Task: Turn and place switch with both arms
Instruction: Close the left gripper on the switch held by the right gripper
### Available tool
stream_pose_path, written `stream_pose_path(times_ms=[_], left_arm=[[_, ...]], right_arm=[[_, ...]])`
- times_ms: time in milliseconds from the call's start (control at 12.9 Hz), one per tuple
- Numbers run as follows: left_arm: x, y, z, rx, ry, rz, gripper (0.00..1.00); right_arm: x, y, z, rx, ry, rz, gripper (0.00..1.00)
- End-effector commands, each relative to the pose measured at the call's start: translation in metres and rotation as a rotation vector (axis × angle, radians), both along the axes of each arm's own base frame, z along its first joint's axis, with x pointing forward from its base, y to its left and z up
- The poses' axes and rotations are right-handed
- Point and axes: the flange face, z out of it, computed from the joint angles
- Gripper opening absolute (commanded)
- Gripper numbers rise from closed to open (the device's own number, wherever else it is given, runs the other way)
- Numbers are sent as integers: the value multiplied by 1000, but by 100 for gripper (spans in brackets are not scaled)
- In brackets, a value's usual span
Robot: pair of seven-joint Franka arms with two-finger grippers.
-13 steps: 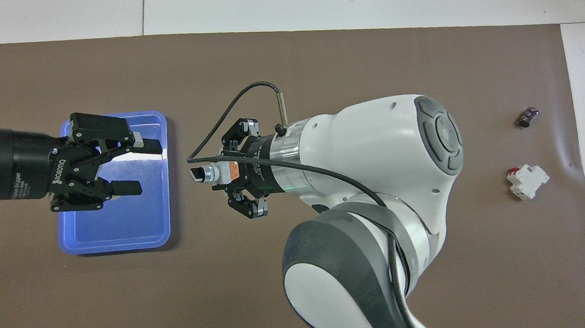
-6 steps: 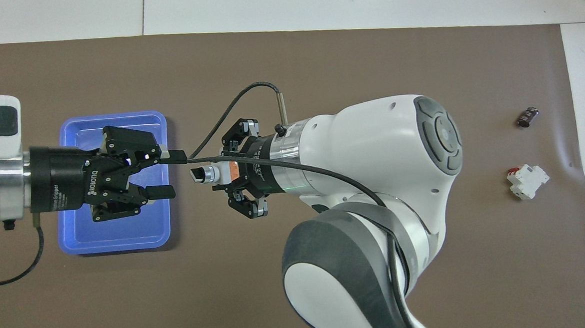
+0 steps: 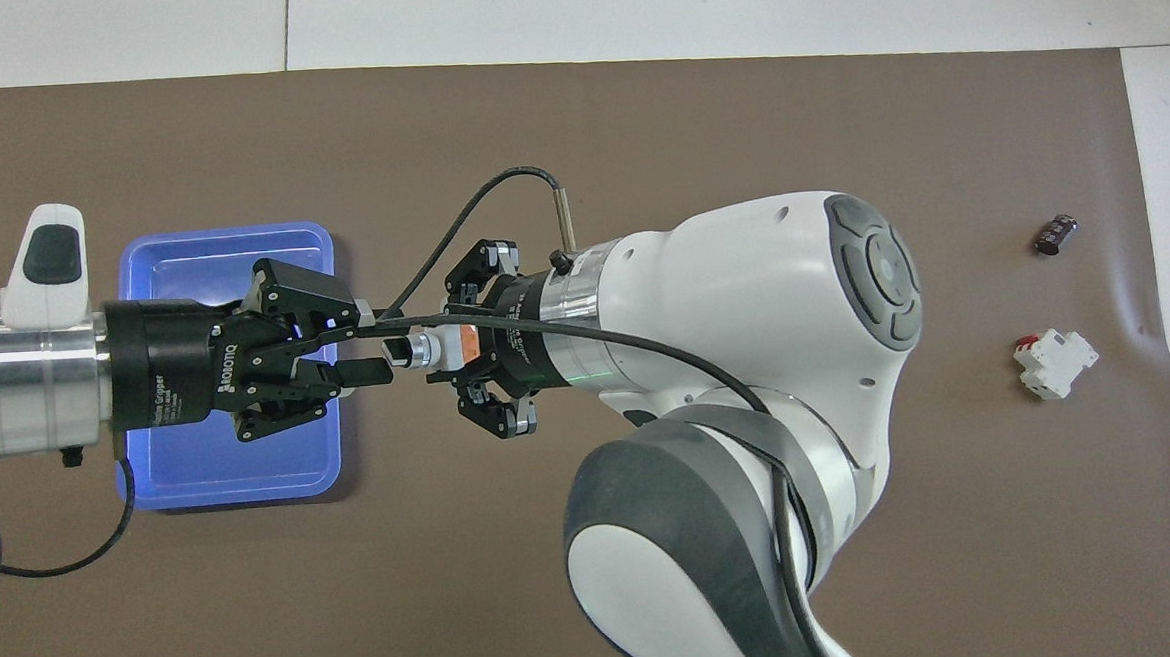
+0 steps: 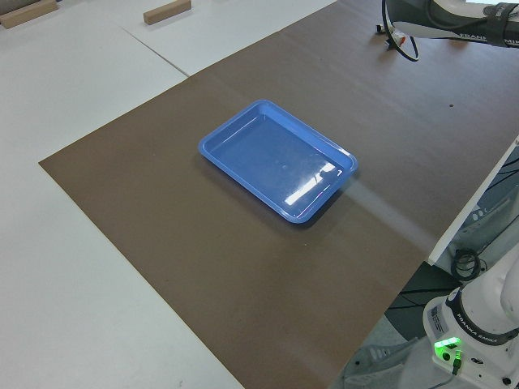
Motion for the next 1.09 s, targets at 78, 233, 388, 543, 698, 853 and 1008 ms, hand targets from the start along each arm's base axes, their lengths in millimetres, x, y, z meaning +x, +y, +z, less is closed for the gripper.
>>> stream_pose_path(times_ms=[78, 233, 388, 543, 698, 853, 1008], left_arm=[[-9, -2, -7, -21, 4, 37, 49], [-9, 0, -9, -21, 6, 41, 34], [-7, 1, -8, -28, 6, 47, 20], [-6, 5, -8, -30, 7, 53, 13], [-7, 1, -8, -30, 5, 46, 0], [-8, -2, -8, -27, -9, 28, 0], [-9, -7, -5, -14, -85, -39, 0]], right_arm=[[0, -3, -1, 13, -14, 11, 0], [0, -3, 0, 14, -15, 11, 0], [0, -3, -1, 13, -14, 11, 0], [0, -3, -1, 13, -14, 11, 0], [0, -3, 0, 13, -15, 10, 0], [0, -3, 0, 13, -15, 10, 0], [0, -3, 0, 13, -15, 10, 0]])
